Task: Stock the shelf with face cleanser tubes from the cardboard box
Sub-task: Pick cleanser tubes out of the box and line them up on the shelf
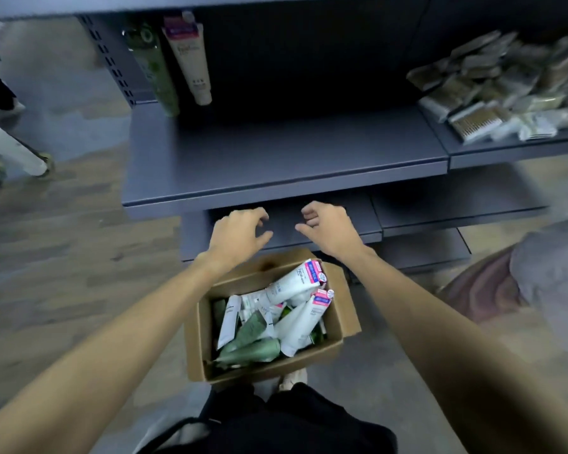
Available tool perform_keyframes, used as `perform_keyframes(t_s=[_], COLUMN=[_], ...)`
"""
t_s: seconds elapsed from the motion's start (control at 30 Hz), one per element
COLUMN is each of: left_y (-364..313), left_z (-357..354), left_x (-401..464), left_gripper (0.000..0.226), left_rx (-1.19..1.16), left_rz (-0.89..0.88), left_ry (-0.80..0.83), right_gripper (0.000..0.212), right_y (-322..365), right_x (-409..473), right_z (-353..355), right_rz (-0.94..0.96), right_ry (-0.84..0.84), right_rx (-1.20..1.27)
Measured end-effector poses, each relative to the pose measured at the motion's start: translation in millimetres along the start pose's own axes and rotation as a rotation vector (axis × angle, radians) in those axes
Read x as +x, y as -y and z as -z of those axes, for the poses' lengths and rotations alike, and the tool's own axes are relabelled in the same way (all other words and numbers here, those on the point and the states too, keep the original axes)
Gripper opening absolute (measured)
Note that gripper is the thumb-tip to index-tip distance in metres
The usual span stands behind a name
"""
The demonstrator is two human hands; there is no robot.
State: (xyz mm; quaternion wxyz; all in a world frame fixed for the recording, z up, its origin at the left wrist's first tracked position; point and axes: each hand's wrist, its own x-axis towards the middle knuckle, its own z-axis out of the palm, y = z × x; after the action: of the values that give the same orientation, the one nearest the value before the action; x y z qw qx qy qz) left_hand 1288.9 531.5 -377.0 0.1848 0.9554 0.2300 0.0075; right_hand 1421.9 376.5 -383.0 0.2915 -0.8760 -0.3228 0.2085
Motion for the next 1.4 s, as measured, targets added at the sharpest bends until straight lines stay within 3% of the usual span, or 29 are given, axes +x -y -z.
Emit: perform_keyframes(t_s=[0.33,0.83,1.03,1.4], left_y=[-6,-8,-11,-13], left_z=[-63,-125,-142,-149], left_x=[-33,-36,-37,-33], left_gripper=[0.033,0.051,0.038,0.067], left_rx=[-0.065,-0.017,-0.085,-0.093], left_rz=[0.078,0.195,0.197,0.285], left_ry=[0.283,0.587,0.524,0.518], right_gripper=[0.037,0.043,0.045,0.036], right_y=[-53,-77,-84,-99], right_x=[-50,-77,-81,-93], right_z=[-37,-52,-53,-66], right_rz=[-0.225,-0.362,-0.378,-0.454], right_ry=[0.142,0.15,0.149,0.119], right_rx=[-0.034,0.017,0.028,0.098])
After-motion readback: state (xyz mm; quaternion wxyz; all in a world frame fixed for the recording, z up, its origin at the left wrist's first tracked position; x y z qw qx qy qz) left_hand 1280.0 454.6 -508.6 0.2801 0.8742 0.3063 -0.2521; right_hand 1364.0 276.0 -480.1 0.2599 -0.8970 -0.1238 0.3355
